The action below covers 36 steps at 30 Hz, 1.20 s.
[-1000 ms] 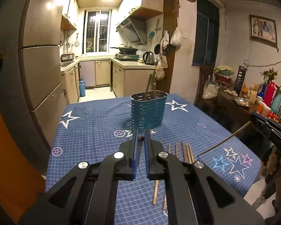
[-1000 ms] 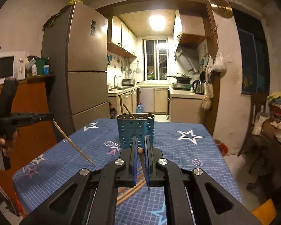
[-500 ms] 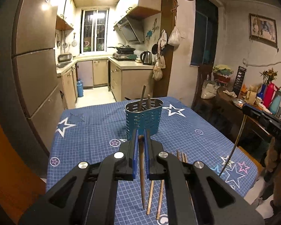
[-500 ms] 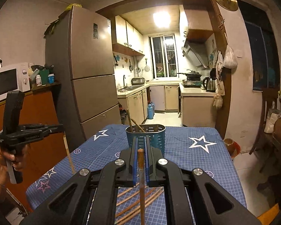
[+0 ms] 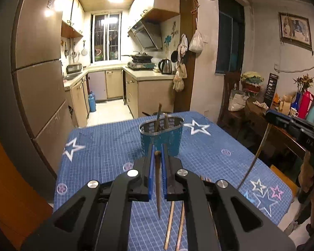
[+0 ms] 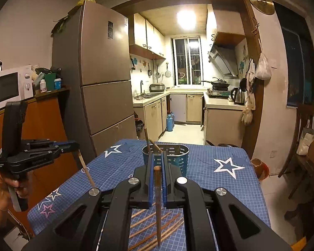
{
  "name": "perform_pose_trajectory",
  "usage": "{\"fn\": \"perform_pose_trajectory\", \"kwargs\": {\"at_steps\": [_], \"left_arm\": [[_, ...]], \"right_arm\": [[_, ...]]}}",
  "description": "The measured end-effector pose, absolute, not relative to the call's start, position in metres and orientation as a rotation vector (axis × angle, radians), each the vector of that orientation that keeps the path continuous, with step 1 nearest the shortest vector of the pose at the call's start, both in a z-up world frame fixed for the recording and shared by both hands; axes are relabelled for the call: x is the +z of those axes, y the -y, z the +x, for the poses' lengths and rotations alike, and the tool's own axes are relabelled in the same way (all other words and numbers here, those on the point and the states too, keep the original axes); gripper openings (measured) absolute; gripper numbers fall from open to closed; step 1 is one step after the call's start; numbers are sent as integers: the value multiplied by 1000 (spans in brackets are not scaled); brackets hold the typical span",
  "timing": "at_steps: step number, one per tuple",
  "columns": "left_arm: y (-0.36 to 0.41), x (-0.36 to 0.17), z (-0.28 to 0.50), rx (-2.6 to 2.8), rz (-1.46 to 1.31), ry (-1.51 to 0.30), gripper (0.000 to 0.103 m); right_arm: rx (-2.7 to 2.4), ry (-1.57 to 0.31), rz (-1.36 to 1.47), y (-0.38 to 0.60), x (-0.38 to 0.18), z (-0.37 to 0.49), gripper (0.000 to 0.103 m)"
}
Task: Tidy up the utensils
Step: 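Lift chopsticks into the teal holder and open both tools to release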
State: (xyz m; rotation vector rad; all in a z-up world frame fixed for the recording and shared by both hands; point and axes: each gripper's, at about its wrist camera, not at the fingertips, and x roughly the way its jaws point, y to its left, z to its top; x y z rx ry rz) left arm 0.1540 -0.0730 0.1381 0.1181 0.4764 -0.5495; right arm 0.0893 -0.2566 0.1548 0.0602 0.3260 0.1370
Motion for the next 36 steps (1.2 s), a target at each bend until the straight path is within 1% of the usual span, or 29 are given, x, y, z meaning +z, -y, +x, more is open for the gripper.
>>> {"fn": "perform_pose_trajectory", "kwargs": {"at_steps": [5, 9, 16, 19, 22, 26, 32, 36], "left_arm": [[87, 178, 178, -511, 137, -388, 5], [101, 214, 208, -507, 92, -324, 5], [131, 249, 255, -483, 115, -212, 5], [139, 256, 276, -492, 94, -195, 5], [146, 253, 299, -508, 68, -204, 5], [152, 235, 318, -513, 79, -234, 5], [153, 199, 342, -538, 63, -309, 5], [158, 175, 351, -551, 63, -362, 5]], "right_arm": [[112, -316, 36, 259, 181, 125, 8], [85, -289, 47, 269, 213, 163, 8], [30, -250, 46, 284, 256, 236, 8], [14, -233, 46, 289, 267, 267, 8], [7, -229, 58, 295, 268, 294, 8], [9, -240, 67, 298, 260, 326, 8], [40, -272, 73, 291, 228, 359, 8], [45, -335, 55, 280, 192, 377, 8]]}}
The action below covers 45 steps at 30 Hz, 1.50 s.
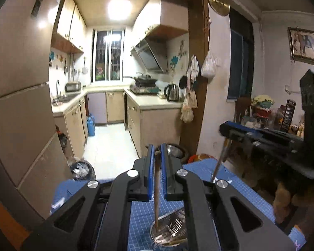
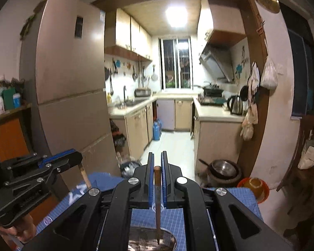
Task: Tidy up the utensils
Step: 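Lift chopsticks into the teal holder and open both tools to release, then return to the table and grasp a chopstick with each tool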
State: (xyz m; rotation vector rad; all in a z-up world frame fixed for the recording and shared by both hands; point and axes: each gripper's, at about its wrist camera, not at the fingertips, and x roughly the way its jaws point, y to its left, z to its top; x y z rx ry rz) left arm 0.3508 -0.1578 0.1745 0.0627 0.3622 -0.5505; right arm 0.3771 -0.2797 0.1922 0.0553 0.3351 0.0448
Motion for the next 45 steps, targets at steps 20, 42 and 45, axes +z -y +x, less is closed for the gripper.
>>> {"fn": "perform_pose_trajectory", "kwargs": {"at_steps": [20, 42, 45], "left_arm": [[108, 172, 310, -486, 33, -339, 5], [39, 20, 126, -488, 229, -639, 15], [33, -13, 110, -501, 204, -708, 15]], "right_arm": [[27, -375, -22, 252, 178, 327, 9], [7, -547, -53, 236, 18, 5, 27], [1, -594, 33, 236, -7, -9, 27]]}}
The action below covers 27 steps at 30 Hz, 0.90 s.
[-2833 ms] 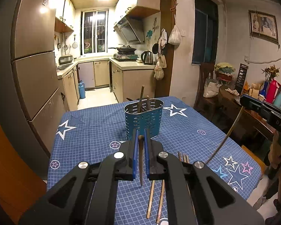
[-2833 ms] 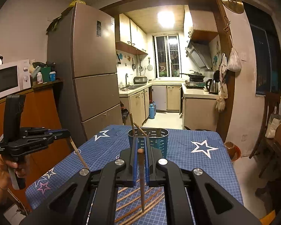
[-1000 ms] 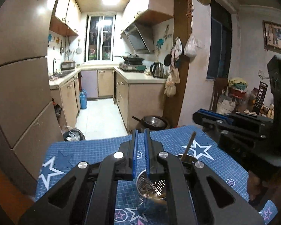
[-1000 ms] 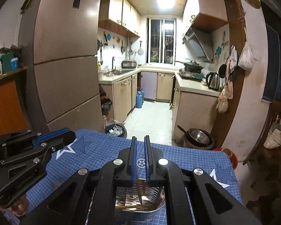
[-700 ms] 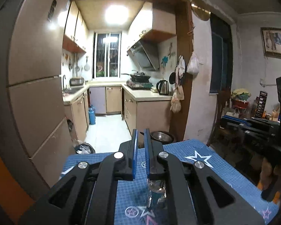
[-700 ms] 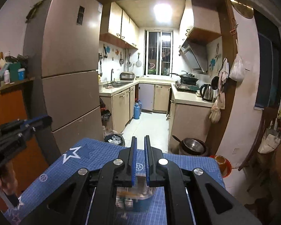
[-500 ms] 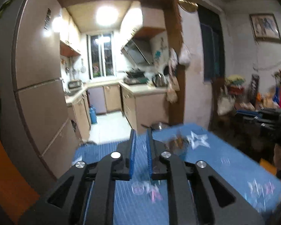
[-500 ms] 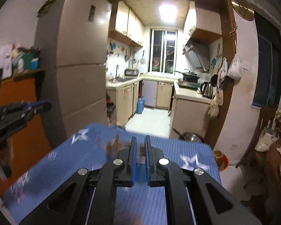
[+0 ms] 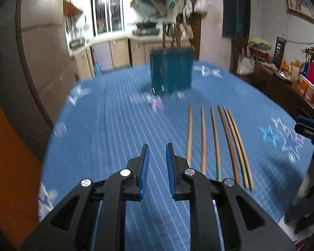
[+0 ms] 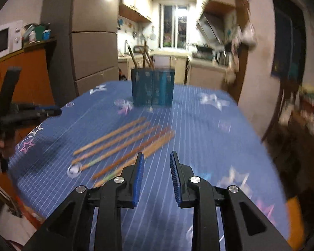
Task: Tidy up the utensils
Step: 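Return to the table and grasp a chopstick with each tool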
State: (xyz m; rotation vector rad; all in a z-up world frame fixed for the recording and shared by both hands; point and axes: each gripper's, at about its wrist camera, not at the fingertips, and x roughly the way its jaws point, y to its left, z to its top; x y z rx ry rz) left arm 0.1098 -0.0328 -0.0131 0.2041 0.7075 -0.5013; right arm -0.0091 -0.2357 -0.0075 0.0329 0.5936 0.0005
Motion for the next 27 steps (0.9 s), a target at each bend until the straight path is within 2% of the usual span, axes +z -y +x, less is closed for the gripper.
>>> {"fn": "perform_pose_trajectory", "kwargs": {"at_steps": [8, 20, 22, 24, 27], "left_arm": [[41, -55, 82, -574, 209, -795, 15], [63, -79, 109, -613, 301, -855, 16], [64, -80, 113, -622, 306, -857, 20], [66, -79, 115, -652, 290, -872, 33], [69, -79, 116, -671, 286, -881, 40]], "right_arm": [[-12, -612, 49, 207, -42, -32, 27], [57, -645, 87, 169, -57, -19, 27], [53, -652, 92, 165, -58, -17, 27], [53, -659, 95, 163, -61, -14, 27], [63, -669, 96, 156, -65, -12, 27]]}}
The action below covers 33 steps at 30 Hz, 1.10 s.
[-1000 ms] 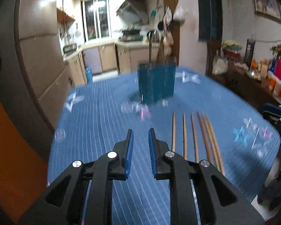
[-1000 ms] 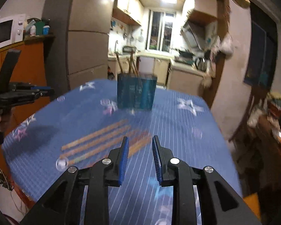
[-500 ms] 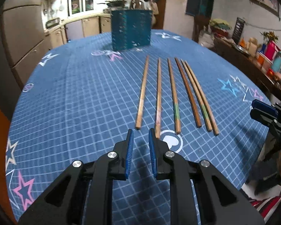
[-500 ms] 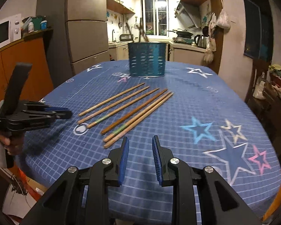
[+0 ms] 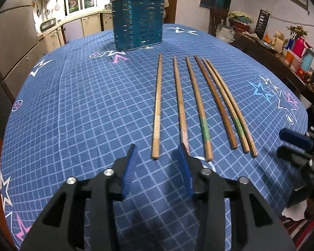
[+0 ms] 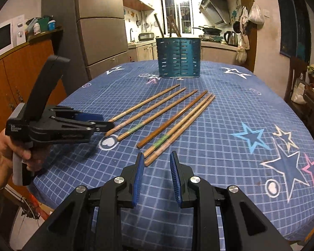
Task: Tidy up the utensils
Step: 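Return to the table and grasp a chopstick with each tool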
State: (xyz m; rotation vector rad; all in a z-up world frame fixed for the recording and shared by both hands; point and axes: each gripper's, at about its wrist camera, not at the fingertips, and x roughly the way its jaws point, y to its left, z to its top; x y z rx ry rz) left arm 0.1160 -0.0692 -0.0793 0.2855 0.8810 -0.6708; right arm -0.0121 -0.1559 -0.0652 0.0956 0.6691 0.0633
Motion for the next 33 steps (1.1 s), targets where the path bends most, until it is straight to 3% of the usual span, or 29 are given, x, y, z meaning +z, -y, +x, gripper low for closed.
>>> {"fn": "perform_pose_trajectory", "kwargs": {"at_steps": [8, 33], "left_arm": [[74, -80, 120, -668, 284, -889, 40], [68, -82, 117, -667, 248, -893, 40]], "right_arm": [[27, -728, 95, 140, -85, 2, 27], [-132, -641, 94, 178, -97, -6, 27]]}}
